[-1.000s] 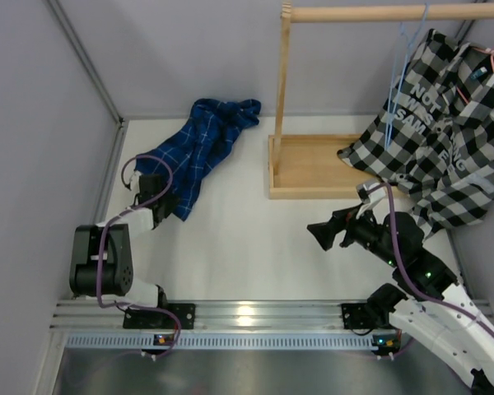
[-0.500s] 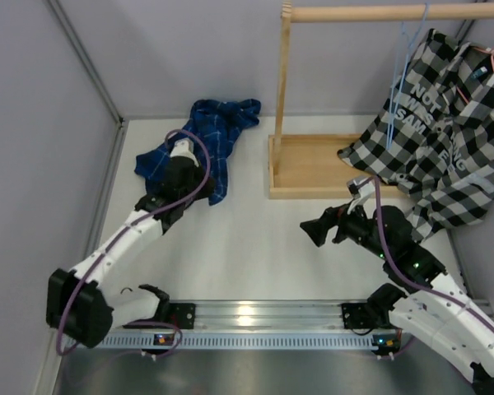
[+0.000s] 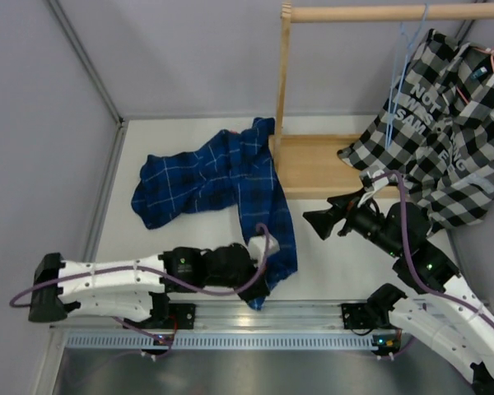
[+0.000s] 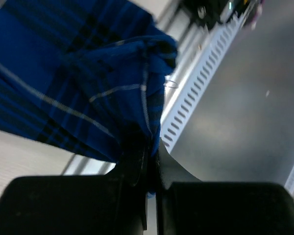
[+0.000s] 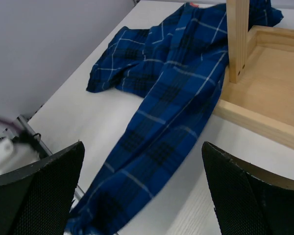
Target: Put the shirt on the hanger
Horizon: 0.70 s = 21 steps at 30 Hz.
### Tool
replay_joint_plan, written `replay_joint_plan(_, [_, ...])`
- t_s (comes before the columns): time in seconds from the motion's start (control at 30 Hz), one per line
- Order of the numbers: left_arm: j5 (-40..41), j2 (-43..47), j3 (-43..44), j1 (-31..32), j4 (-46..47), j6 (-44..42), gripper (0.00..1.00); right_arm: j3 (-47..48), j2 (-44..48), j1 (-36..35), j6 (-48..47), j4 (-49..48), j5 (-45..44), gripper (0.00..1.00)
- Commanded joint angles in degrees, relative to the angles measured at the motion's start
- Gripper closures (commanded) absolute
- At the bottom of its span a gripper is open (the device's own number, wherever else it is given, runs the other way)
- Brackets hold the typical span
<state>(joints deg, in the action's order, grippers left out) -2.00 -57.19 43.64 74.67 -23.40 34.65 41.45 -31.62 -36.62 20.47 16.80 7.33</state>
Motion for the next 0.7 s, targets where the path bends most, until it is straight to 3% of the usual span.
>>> replay_joint_plan(0.0, [7.08,-4.41,1.00,10.47,2.92,2.70,1.00,2.14,-0.46,-0.03,-0.96,-0.19,-1.97,0.00])
replay_joint_plan(0.13, [19.20,-4.87,1.54,10.67,0.48,4.98,1.00,1.62,-0.11,-0.03,-0.87,0.43,-3.29,0.00])
replay_joint_plan(0.27, [41.57,-4.25,5.57,9.71,-9.72,10.68,0.57,1.53,-0.29,-0.03,-1.92,1.40,-5.66,0.01])
replay_joint_plan(0.3, [44.16,-4.16,6.19,8.57,-11.56,11.74,0.15,1.53,-0.38,-0.03,-2.01,1.40,-6.10,0.01])
replay_joint_plan(0.33, [46.10,-3.98,7.15,7.08,-13.06,12.62,0.02,1.70,-0.64,-0.03,-2.01,1.40,-6.62,0.01])
replay_joint_plan(0.43, [43.15,-3.02,6.99,-5.64,-14.66,12.02,0.02,1.70,-1.17,-0.03,-1.66,1.31,-6.98,0.01])
replay_joint_plan(0.47, [40.96,-2.76,6.47,-12.99,-12.92,9.32,0.02,1.70,-1.34,-0.03,-1.57,1.31,-7.07,0.01])
replay_joint_plan(0.63, [35.77,-4.77,8.65,-24.91,-8.44,3.07,0.02,1.35,-1.69,-0.03,-2.19,1.31,-7.16,0.01])
replay_joint_plan(0.67, [32.97,-5.73,9.01,-30.15,-6.24,0.01,0.02,1.18,-1.69,-0.03,-2.27,1.05,-7.16,0.01])
